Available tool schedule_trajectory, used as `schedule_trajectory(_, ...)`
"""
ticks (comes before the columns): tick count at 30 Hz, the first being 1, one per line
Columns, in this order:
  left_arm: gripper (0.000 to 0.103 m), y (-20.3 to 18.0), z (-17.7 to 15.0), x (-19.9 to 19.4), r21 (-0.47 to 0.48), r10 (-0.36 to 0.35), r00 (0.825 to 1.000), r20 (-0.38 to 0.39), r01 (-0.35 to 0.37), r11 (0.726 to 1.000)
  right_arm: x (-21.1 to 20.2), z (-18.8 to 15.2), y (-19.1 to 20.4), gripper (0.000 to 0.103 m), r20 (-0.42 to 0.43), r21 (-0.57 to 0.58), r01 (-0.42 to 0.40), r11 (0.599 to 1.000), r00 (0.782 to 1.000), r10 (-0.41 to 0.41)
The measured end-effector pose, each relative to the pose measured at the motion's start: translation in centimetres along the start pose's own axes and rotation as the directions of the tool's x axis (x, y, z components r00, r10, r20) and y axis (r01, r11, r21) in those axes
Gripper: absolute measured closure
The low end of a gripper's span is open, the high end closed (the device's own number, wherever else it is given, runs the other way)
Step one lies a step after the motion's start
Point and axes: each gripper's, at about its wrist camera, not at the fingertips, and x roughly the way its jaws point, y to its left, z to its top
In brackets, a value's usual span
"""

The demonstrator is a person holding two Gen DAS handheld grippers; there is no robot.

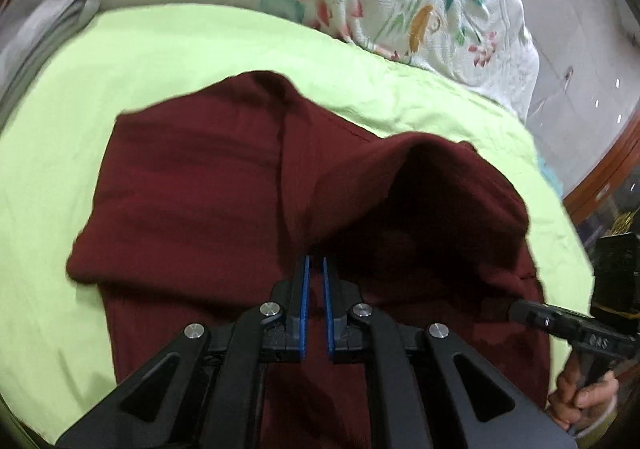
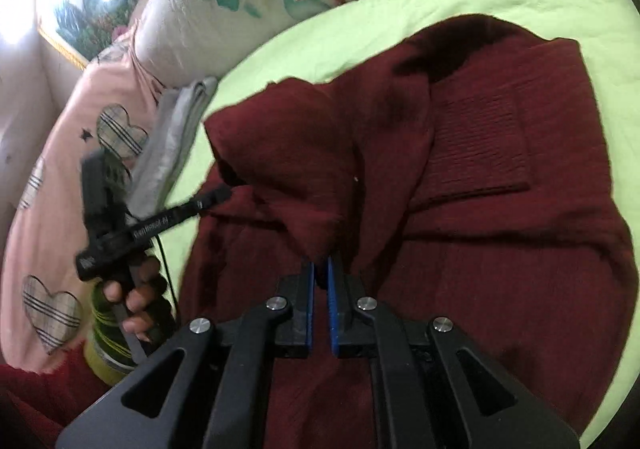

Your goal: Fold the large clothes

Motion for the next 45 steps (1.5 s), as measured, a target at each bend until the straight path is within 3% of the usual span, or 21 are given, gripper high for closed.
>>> schedule_trajectory(2, 0.096, 0.8, -0.1, -0.9, -0.034, -0.021, 1.0, 0.004, 0.021, 0.999, -1.1, 0.6, -0.6, 0.095, 0.025, 0.038, -0.033, 0.999, 0.999, 0.032)
schedule_trajectory(4, 0.092, 2.0, 0.4, -1.2, -0.1, -0.088, 0.996, -0.01, 0.087, 0.991, -2.0, 1.9, -1.4, 0.095, 0.062, 0.087, -0.073, 0.994, 0.996, 0.068)
schedule_trajectory(7, 0.091, 4.0, 1.5, -1.0, -0.244, -0.209, 0.978, -0.023, 0.197, 0.949, -2.6, 3.6, -2.9, 0.095, 0.112, 0.178, -0.159, 0.971, 0.984, 0.141)
schedule_trajectory(11, 0.088, 4.9, 3.0, 0.9, -0.353, -0.328, 0.94, -0.094, 0.276, 0.894, -1.5, 6.2, -4.4, 0.083, 0.091, 0.227, -0.063, 0.972, 0.995, 0.044)
schedule_trajectory(14, 0.088, 5.3, 3.2, 2.9, -0.449, -0.432, 0.89, -0.149, 0.328, 0.831, 0.6, 7.5, -5.4, 0.08, 0.029, 0.257, -0.016, 0.966, 1.0, 0.008)
schedule_trajectory(16, 0.088, 6.2, 3.3, 3.8, -0.528, -0.505, 0.851, -0.143, 0.366, 0.766, 1.6, 7.7, -5.5, 0.078, 0.008, 0.265, -0.024, 0.964, 1.0, 0.023)
schedule_trajectory(18, 0.088, 7.3, 3.6, 4.1, -0.583, -0.547, 0.832, -0.094, 0.4, 0.707, 2.4, 7.8, -5.6, 0.059, 0.001, 0.279, -0.051, 0.959, 0.999, 0.053)
schedule_trajectory(20, 0.088, 8.4, 4.1, 4.3, -0.614, -0.555, 0.828, -0.075, 0.4, 0.68, 2.4, 7.6, -5.8, 0.043, 0.009, 0.296, -0.067, 0.953, 0.998, 0.067)
schedule_trajectory(21, 0.088, 8.7, 4.2, 4.6, -0.63, -0.564, 0.823, -0.067, 0.404, 0.663, 2.3, 7.5, -6.0, 0.042, 0.015, 0.301, -0.07, 0.951, 0.998, 0.069)
schedule_trajectory(24, 0.088, 8.7, 4.8, 5.5, -0.65, -0.564, 0.821, -0.089, 0.381, 0.657, 2.0, 7.4, -6.5, 0.042, 0.03, 0.321, -0.059, 0.945, 0.998, 0.052)
schedule_trajectory(26, 0.088, 8.9, 4.8, 5.8, -0.686, -0.587, 0.806, -0.069, 0.389, 0.615, 1.8, 7.4, -6.8, 0.042, 0.035, 0.332, -0.046, 0.942, 0.999, 0.036)
schedule_trajectory(28, 0.088, 9.5, 4.8, 5.3, -0.706, -0.589, 0.808, -0.019, 0.407, 0.58, 1.6, 7.5, -6.4, 0.041, 0.031, 0.315, -0.039, 0.948, 0.999, 0.03)
schedule_trajectory(31, 0.083, 9.0, 4.6, 4.4, -0.674, -0.557, 0.83, -0.035, 0.391, 0.626, 1.4, 7.8, -2.7, 0.041, 0.05, 0.147, -0.091, 0.985, 0.995, 0.085)
schedule_trajectory(34, 0.078, 8.8, 4.2, 4.7, -0.687, -0.565, 0.824, -0.05, 0.382, 0.618, 3.7, 8.0, 2.0, 0.04, -0.018, -0.06, -0.013, 0.998, 1.0, 0.012)
schedule_trajectory(36, 0.064, 8.9, 4.2, 4.4, -0.686, -0.528, 0.848, -0.047, 0.357, 0.634, 5.7, 7.7, 3.8, 0.04, -0.057, -0.159, 0.047, 0.986, 0.997, -0.057)
schedule_trajectory(38, 0.03, 9.1, 4.5, 3.8, -0.677, -0.496, 0.867, -0.038, 0.343, 0.651, 7.3, 7.2, 4.2, 0.041, -0.074, -0.216, 0.128, 0.968, 0.986, -0.147)
schedule_trajectory(39, 0.024, 9.1, 4.6, 3.4, -0.669, -0.483, 0.875, -0.039, 0.336, 0.663, 7.6, 6.9, 4.1, 0.063, -0.07, -0.227, 0.152, 0.962, 0.983, -0.172)
schedule_trajectory(41, 0.02, 8.9, 4.9, 3.0, -0.645, -0.463, 0.885, -0.042, 0.33, 0.69, 7.3, 6.4, 3.4, 0.09, -0.092, -0.202, 0.119, 0.972, 0.986, -0.14)
schedule_trajectory(42, 0.02, 8.6, 5.2, 3.2, -0.634, -0.459, 0.887, -0.058, 0.322, 0.703, 6.7, 6.0, 2.9, 0.09, -0.1, -0.186, 0.078, 0.979, 0.99, -0.098)
schedule_trajectory(45, 0.02, 8.5, 5.2, 4.1, -0.639, -0.473, 0.878, -0.077, 0.321, 0.699, 4.8, 4.7, 3.1, 0.092, -0.115, -0.224, 0.029, 0.974, 0.992, -0.056)
